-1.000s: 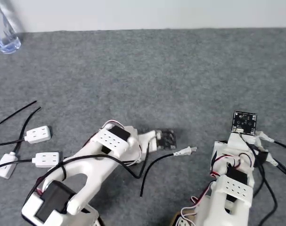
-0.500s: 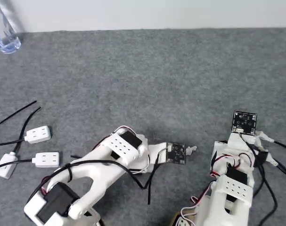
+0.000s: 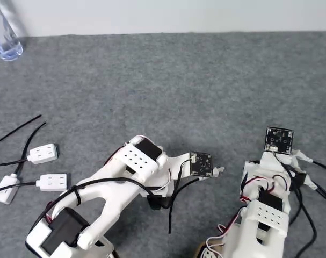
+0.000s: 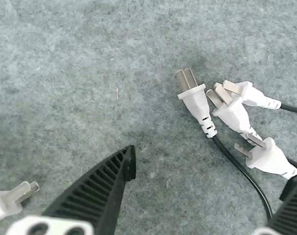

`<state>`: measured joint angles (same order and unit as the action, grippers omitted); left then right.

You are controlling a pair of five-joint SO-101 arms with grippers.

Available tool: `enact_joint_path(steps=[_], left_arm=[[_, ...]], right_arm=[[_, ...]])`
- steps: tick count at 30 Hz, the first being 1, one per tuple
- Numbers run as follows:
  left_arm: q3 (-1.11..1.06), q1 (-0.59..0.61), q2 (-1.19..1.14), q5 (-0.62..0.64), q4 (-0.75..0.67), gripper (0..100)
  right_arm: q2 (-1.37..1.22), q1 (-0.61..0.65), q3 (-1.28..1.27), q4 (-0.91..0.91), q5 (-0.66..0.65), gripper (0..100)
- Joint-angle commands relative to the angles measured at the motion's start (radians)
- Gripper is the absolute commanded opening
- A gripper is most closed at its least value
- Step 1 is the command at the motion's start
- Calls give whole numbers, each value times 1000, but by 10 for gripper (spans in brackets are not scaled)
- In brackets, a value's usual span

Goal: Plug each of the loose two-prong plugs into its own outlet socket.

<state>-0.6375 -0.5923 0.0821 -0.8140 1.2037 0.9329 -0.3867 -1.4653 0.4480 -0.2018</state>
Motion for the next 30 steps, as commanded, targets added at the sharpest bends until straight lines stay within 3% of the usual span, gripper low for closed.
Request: enact_joint_path(steps=[1, 14, 30], left_arm=[[59, -28, 12, 58, 46, 316], [-133, -60, 2, 103, -173, 316], [-131, 20, 0, 49, -239, 316]], right_arm=[[-7, 12, 69, -18, -11, 448], [-7, 13, 69, -16, -11, 448], [-7, 13, 69, -15, -12, 448]])
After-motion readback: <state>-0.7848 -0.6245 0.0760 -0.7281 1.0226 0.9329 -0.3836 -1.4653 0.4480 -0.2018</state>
